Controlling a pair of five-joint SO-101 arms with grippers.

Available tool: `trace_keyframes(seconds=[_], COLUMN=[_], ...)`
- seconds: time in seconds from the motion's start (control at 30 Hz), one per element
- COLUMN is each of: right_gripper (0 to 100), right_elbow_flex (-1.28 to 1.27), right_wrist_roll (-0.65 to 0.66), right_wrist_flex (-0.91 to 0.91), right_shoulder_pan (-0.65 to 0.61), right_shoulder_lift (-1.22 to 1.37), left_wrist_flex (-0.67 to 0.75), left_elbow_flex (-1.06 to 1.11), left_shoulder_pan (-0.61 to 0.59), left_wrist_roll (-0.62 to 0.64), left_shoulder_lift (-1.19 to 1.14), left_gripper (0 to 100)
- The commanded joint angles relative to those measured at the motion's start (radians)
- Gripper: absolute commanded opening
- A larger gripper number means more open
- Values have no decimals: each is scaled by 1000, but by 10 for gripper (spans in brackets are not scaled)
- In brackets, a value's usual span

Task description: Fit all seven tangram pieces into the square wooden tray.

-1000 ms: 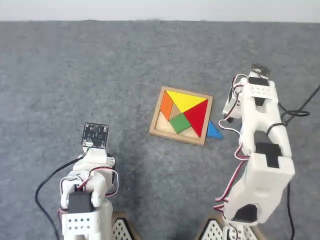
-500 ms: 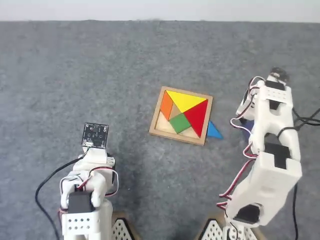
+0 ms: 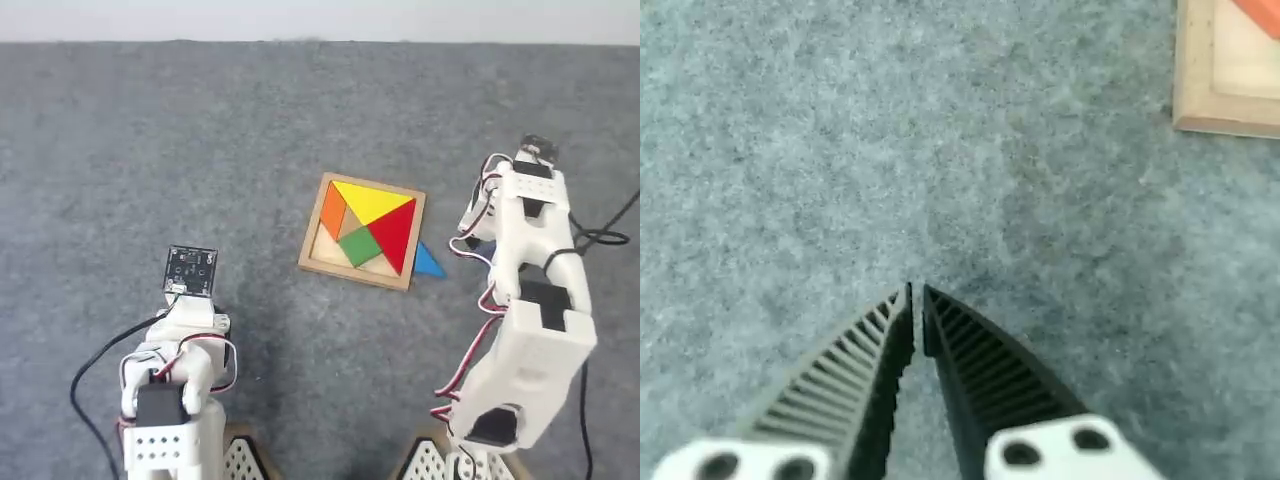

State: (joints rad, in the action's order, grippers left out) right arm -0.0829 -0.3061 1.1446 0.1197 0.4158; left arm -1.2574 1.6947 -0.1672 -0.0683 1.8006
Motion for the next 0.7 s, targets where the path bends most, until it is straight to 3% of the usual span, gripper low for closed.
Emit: trace_keyframes(seconds=[0.0,0.13,0.4,0.67], right_gripper=[244,142,129,128], right_elbow_flex=[-9,-20,-20,-5], right_wrist_roll=[-6,-8,8,218], right_wrist_flex=[-10,-25,-25,70], right_shoulder_pan=[-5,-5,-5,-91], right_shoulder_lift=[-8,-8,-19,-191], left_wrist_flex=[-3,-3,-3,-3], left_elbow_flex=[-10,-10,-10,-10], left_shoulder_pan=[5,5,5,5], left_wrist_roll=[-2,-2,-2,-2], left_shoulder_lift=[17,17,17,17], left_gripper=[21,21,21,21])
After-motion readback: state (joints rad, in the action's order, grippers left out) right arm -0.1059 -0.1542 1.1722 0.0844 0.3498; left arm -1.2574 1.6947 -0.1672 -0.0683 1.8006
